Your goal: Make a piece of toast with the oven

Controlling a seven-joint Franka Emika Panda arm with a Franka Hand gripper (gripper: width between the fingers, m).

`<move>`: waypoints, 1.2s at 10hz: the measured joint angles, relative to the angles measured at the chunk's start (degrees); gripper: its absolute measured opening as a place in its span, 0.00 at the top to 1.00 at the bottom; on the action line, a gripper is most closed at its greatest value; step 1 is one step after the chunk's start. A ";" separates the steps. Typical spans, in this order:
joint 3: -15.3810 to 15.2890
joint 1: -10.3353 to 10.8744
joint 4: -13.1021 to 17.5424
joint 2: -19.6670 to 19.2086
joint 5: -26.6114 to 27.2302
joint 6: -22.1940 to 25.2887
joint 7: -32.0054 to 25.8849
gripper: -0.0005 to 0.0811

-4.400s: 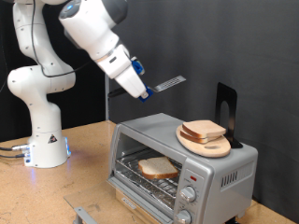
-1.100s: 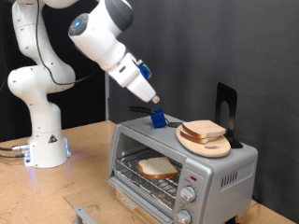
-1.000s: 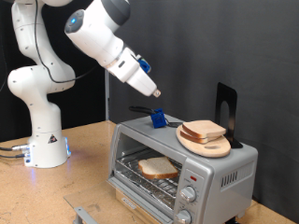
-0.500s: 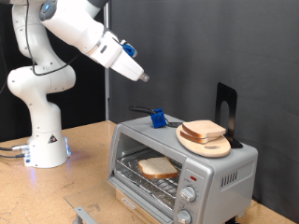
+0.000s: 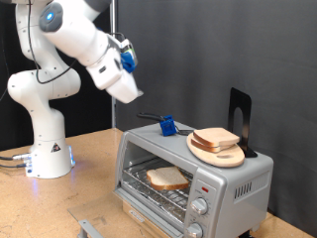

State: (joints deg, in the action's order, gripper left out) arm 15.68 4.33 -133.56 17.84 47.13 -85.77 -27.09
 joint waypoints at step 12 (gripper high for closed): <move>7.13 -5.64 0.89 -7.99 6.82 -0.44 12.77 0.16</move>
State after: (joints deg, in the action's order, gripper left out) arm 22.81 -1.31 -132.66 9.85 53.95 -86.21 -14.32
